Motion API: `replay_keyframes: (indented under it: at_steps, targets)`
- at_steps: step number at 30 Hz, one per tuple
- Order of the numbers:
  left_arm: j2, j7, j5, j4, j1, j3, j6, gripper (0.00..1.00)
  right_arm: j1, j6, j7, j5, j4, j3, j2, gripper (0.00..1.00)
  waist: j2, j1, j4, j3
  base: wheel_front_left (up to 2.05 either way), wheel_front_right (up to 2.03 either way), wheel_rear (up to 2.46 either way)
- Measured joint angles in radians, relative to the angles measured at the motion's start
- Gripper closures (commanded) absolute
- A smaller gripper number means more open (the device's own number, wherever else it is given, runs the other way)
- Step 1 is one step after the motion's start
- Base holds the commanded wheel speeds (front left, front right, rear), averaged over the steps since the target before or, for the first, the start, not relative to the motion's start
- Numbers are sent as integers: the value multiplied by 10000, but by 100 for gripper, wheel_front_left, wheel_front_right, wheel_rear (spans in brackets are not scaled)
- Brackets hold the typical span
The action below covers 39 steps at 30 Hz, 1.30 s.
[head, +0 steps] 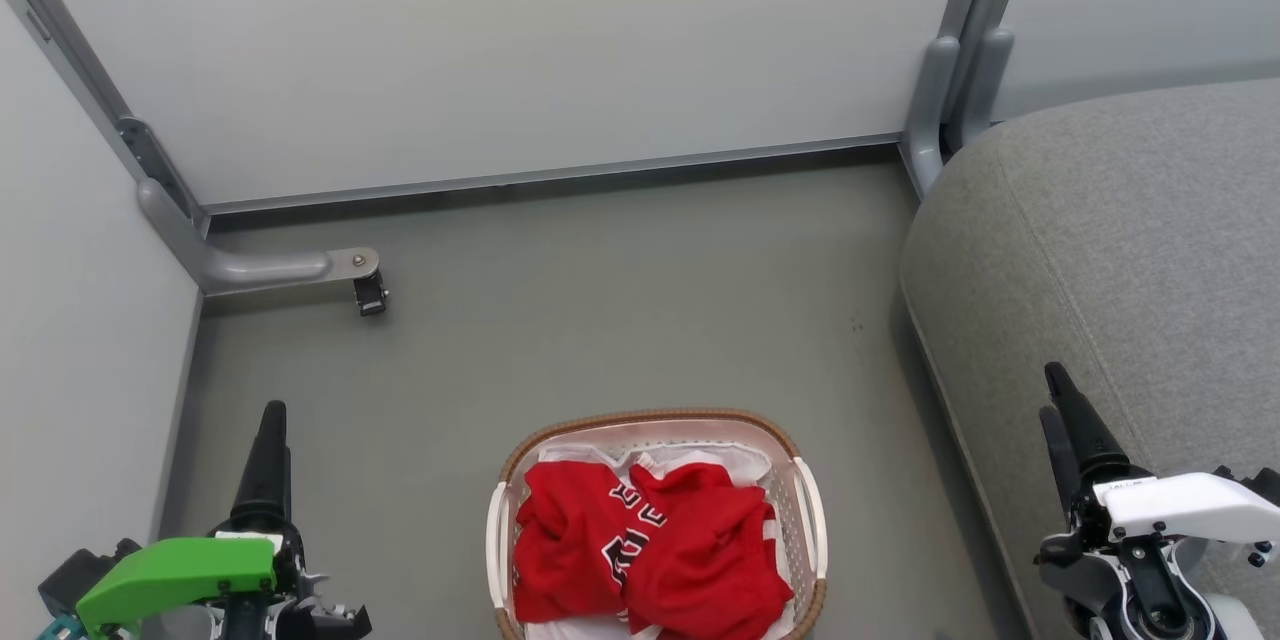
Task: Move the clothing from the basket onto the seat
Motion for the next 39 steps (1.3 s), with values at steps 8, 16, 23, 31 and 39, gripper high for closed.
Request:
replay_keyframes:
  at_steps: [8, 16, 23, 31, 39]
  targets:
    - [10, -351, 1889, -27, -5, -73, 0, 0, -12, 0, -353, -1448, -44, 155, -36, 0, 0, 0, 11, 16, 0, 0, 0]
    - [23, -654, 3708, -23, -4, -228, 0, 0, -25, 0, -665, -3033, 10, 328, -86, 0, 0, 0, 41, 29, 0, 0, 0]
    - [40, -920, 5101, 8, 0, -347, 42, 0, -80, 0, -915, -4278, 134, 635, -148, 0, 0, 0, 63, 46, 0, 0, 0]
    - [98, -1200, 6393, 81, 4, -600, 102, 0, -206, 0, -1198, -5522, 263, 951, -278, 0, 0, 0, 84, 62, 0, 0, 0]
    - [201, -1440, 7509, 318, 9, -913, 136, 0, -219, 0, -1434, -6633, 401, 1212, -376, 0, 0, 0, 107, 67, 0, 0, 0]
